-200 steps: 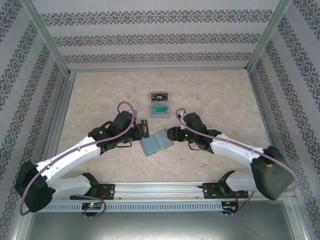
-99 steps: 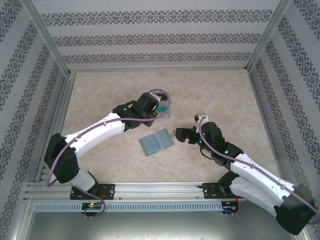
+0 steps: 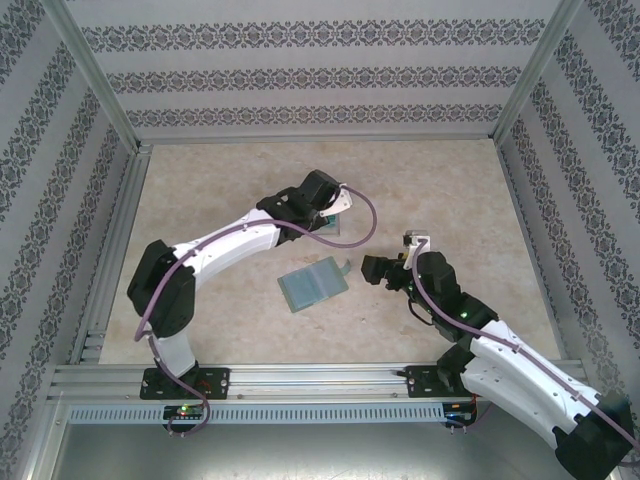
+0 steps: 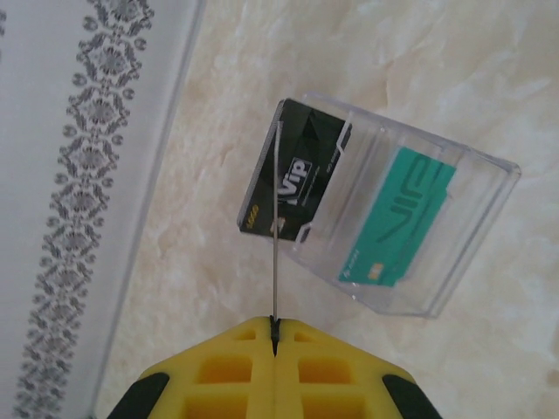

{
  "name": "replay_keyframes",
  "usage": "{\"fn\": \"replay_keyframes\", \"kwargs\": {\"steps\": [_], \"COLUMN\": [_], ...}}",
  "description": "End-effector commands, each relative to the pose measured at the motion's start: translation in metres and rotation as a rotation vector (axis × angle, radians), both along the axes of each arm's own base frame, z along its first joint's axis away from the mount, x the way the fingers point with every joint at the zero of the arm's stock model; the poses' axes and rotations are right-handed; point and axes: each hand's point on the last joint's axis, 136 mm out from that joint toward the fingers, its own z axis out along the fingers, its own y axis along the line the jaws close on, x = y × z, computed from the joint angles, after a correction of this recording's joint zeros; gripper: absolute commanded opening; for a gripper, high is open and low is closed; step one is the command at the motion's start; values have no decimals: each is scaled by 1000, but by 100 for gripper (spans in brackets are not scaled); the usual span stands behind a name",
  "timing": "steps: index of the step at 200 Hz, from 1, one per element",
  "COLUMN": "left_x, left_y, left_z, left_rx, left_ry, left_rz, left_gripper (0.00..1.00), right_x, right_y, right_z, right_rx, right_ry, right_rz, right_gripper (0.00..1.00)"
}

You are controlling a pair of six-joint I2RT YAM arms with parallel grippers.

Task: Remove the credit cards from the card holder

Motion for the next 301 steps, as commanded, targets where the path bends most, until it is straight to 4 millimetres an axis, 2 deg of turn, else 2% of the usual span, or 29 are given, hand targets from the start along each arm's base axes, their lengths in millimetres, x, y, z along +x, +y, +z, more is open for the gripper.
{"fn": "replay_keyframes", "kwargs": {"steps": [1, 60, 143, 240, 292, 301], "left_x": [14, 38, 59, 60, 66, 68], "left_y": [-2, -4, -8, 4, 7, 7], "left_z": [1, -26, -45, -74, -82, -83], "left_rx": [107, 228, 262, 285, 279, 283], "left_ry": [-3, -13, -6, 72, 82, 78], "left_rz": [-90, -125, -108, -83, -58, -53], "left_gripper": [0, 0, 0, 1, 6, 12], "right_x": [2, 4, 5, 6, 7, 7], "right_y": [-13, -18, -17, -18, -17, -17], "right_z": [-4, -8, -12, -14, -16, -16], "right_rx": [-1, -5, -7, -6, -6, -6], "right_ry": [1, 12, 29, 35, 42, 44], "right_rz": [-64, -90, -87, -91, -88, -88], "right_gripper": [98, 98, 98, 98, 98, 98]}}
